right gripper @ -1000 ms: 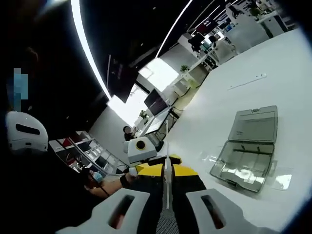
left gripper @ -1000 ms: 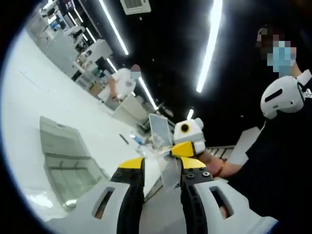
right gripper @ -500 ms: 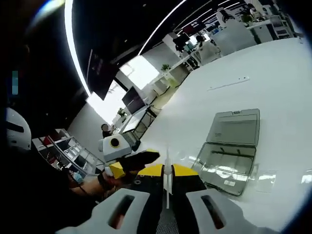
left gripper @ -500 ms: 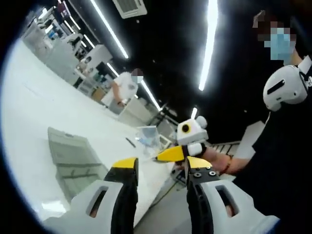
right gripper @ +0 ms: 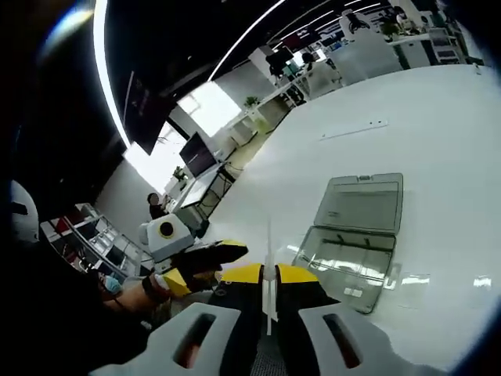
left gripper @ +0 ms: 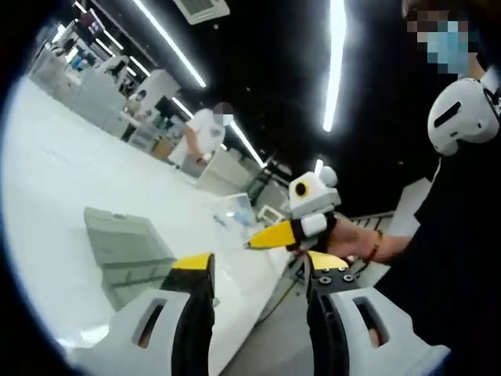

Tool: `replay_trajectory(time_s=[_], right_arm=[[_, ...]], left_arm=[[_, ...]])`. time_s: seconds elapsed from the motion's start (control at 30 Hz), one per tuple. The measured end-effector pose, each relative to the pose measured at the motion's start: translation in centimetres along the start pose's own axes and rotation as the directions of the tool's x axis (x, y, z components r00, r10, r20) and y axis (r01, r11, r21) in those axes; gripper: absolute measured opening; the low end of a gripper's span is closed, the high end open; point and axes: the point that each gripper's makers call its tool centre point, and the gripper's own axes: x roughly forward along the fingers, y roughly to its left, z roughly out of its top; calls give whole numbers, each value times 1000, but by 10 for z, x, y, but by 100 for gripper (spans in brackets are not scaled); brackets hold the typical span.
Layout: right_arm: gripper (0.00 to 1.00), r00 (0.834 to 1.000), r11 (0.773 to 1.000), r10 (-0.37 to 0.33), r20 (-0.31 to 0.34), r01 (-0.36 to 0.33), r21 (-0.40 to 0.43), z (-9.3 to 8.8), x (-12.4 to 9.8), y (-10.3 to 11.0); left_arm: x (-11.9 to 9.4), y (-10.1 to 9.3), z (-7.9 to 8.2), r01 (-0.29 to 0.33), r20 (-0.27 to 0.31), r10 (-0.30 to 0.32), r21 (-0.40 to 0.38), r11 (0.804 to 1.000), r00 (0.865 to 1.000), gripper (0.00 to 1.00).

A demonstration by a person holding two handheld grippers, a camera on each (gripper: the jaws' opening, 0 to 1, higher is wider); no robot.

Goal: Insert the divider into the dual guide fixture by aligning both edges with the guide slots and pushing it downward to the bottom, including one-sided entry, uneven engagement, binding, and posture correction.

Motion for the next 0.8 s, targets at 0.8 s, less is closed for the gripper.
replay_trajectory(time_s=[0.8], right_arm=[[0,998,997,-54,-26,55,47,-1,2,-11]], left_arm=[[-1,17,-8,-123,-58,136,190,974,989,62]])
